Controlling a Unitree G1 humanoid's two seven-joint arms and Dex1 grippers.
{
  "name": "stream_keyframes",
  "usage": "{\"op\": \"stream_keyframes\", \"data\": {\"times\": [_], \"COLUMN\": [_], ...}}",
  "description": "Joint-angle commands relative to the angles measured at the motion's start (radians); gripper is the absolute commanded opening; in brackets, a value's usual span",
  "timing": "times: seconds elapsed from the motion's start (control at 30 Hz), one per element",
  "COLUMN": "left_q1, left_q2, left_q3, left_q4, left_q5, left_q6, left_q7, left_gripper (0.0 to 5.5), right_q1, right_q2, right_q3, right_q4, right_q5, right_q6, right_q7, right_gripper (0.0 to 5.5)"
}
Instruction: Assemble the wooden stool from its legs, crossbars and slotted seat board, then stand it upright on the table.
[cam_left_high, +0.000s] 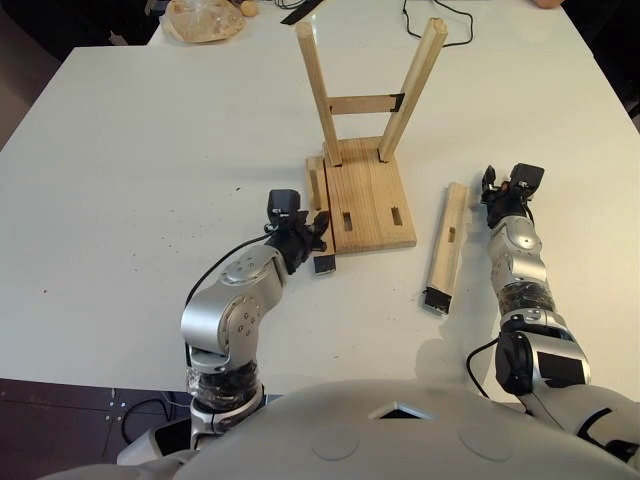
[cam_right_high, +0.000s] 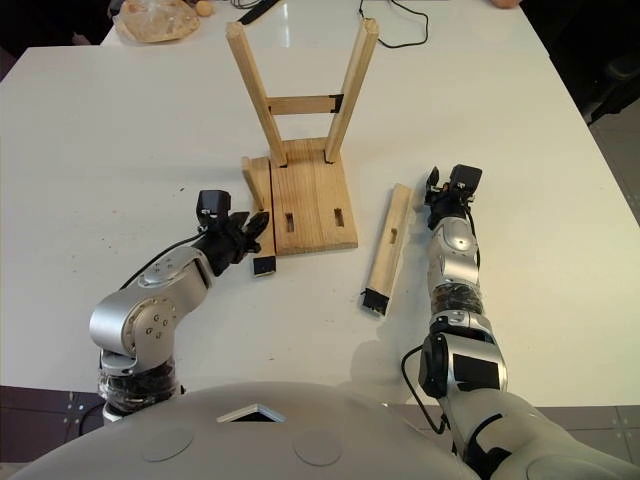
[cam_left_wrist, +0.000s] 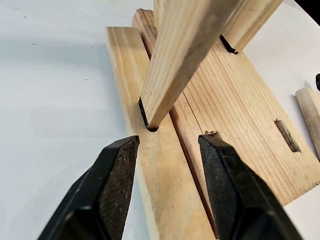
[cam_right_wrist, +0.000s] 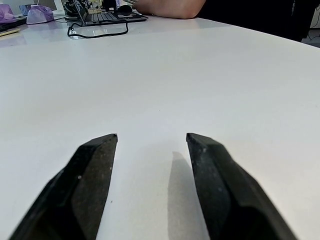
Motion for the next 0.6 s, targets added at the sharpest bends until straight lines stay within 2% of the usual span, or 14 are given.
{"op": "stream_keyframes", "data": {"times": [0.03, 0.2, 0.57, 0.6], "left_q1": [-0.025, -0.032, -0.04, -0.042], "left_q2": [0.019, 0.06, 0.108, 0.114], "left_q3": [-0.021, -0.051, -0.099, -0.106], "left_q4": [0.051, 0.057, 0.008, 0.007], "left_q5": [0.011, 0.037, 0.093, 0.097], "left_q6": [0.024, 0.042, 0.021, 0.023], "left_q7": [-0.004, 0.002, 0.028, 0.025], "left_gripper": [2.21, 2.21, 3.85, 3.85], "right_q1": [0.069, 0.071, 0.092, 0.091], "right_q2": [0.04, 0.043, 0.049, 0.049], "right_q3": [0.007, 0.005, 0.002, 0.002], "right_q4": [0.096, 0.102, 0.102, 0.103], "right_q5": [0.001, 0.004, 0.006, 0.006], "right_q6": [0.083, 0.076, 0.069, 0.069], "right_q7": [-0.007, -0.01, -0.018, -0.018], "right_gripper": [2.54, 2.54, 2.54, 2.54]}}
